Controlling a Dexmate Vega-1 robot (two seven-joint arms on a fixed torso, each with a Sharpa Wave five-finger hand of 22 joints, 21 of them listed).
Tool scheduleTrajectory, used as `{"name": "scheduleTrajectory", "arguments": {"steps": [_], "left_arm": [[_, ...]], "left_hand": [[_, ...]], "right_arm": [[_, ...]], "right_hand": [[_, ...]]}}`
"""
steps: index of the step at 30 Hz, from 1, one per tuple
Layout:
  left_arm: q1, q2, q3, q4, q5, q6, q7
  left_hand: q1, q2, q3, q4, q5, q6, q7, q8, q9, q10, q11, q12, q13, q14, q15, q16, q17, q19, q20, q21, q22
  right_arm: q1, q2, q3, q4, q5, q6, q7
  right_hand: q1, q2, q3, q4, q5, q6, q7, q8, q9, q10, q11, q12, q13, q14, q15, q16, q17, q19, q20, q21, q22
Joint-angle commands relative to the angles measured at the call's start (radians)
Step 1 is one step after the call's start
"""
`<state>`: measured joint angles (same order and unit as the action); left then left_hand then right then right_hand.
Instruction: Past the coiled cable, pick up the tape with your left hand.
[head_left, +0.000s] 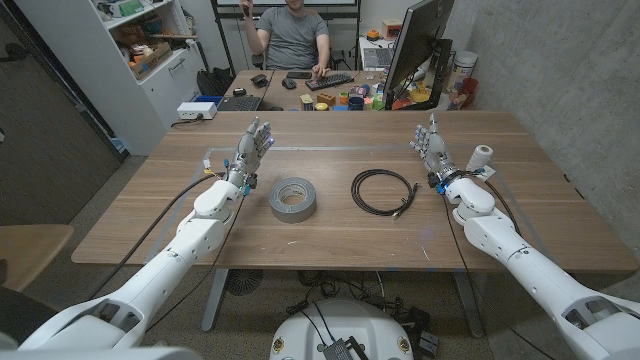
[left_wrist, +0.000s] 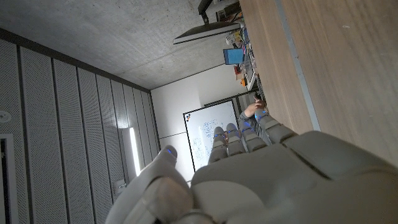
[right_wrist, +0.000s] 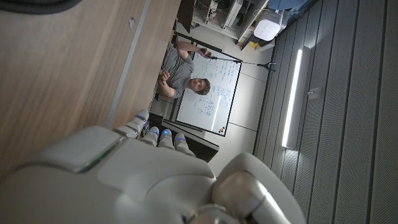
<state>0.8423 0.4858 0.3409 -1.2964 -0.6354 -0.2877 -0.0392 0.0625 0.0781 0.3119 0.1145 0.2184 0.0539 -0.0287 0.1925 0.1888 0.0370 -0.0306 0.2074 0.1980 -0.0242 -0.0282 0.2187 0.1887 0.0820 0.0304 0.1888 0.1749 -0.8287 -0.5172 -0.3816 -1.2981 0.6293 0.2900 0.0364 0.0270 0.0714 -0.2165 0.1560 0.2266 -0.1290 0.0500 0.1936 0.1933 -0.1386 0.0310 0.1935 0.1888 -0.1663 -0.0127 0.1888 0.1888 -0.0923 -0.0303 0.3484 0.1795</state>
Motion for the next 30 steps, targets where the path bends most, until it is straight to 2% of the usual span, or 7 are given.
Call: {"name": "scheduleTrajectory", "arguments": {"steps": [1,9,12,25,30], "left_arm": [[0.018,-0.052,-0.064,0.003,0.048,0.031,-0.032],[0.024,-0.062,-0.094,-0.011,0.094,0.04,-0.046],[0.028,-0.053,-0.103,-0.031,0.112,0.052,-0.049],[0.019,0.084,-0.074,-0.162,0.385,0.075,0.002],[0.014,0.124,-0.067,-0.191,0.464,0.056,0.003]], "left_hand": [[0.001,0.012,0.008,-0.002,0.005,0.009,-0.001,0.006,0.002,0.005,-0.005,0.004,0.004,-0.004,-0.006,0.004,0.001,0.009,-0.003,0.007,0.003],[0.002,0.013,0.009,-0.002,0.004,0.011,0.0,0.006,0.002,0.004,-0.004,0.003,0.004,-0.005,-0.007,0.003,0.001,0.008,-0.003,0.006,0.003],[0.002,0.012,0.009,-0.003,0.004,0.01,0.003,0.005,0.002,0.002,-0.006,0.002,0.004,-0.008,-0.01,0.002,0.001,0.007,-0.012,0.006,0.003],[0.0,-0.001,0.004,-0.005,0.002,0.012,0.005,0.005,0.002,0.003,-0.007,0.0,0.005,-0.011,-0.013,0.0,0.001,0.004,-0.012,0.005,0.003],[-0.01,-0.027,-0.012,-0.006,0.002,0.03,0.002,0.01,0.002,0.024,-0.012,0.007,0.005,-0.003,-0.016,0.004,0.002,0.012,-0.011,0.007,0.003]], "right_arm": [[0.011,-0.008,-0.011,-0.006,-0.017,-0.004,0.007],[0.008,-0.014,-0.009,-0.004,-0.016,-0.003,0.013],[0.008,-0.016,-0.008,-0.004,-0.017,0.002,0.016],[0.014,-0.02,-0.012,-0.002,-0.022,-0.008,0.014],[0.015,-0.022,-0.012,-0.005,-0.026,-0.01,0.011]], "right_hand": [[0.001,0.021,-0.007,-0.001,0.006,-0.006,0.006,0.006,0.002,-0.007,0.009,0.004,0.002,-0.037,0.005,0.006,0.005,-0.005,-0.005,0.004,0.003],[0.001,0.022,-0.008,-0.001,0.006,-0.005,0.008,0.006,0.002,-0.008,0.011,0.004,0.001,-0.037,0.006,0.006,0.005,-0.006,-0.003,0.001,0.003],[0.001,0.022,-0.008,-0.001,0.006,-0.005,0.007,0.006,0.002,-0.008,0.011,0.004,0.001,-0.036,0.007,0.007,0.005,-0.006,-0.003,0.0,0.003],[0.001,0.023,-0.009,-0.001,0.006,0.002,0.005,0.008,0.002,0.01,0.014,0.011,0.001,-0.026,0.008,0.012,0.004,-0.001,-0.001,-0.004,0.003],[0.002,0.024,-0.009,-0.001,0.006,0.002,0.004,0.008,0.002,0.01,0.014,0.011,0.001,-0.026,0.008,0.012,0.004,0.0,0.001,-0.005,0.003]]}}
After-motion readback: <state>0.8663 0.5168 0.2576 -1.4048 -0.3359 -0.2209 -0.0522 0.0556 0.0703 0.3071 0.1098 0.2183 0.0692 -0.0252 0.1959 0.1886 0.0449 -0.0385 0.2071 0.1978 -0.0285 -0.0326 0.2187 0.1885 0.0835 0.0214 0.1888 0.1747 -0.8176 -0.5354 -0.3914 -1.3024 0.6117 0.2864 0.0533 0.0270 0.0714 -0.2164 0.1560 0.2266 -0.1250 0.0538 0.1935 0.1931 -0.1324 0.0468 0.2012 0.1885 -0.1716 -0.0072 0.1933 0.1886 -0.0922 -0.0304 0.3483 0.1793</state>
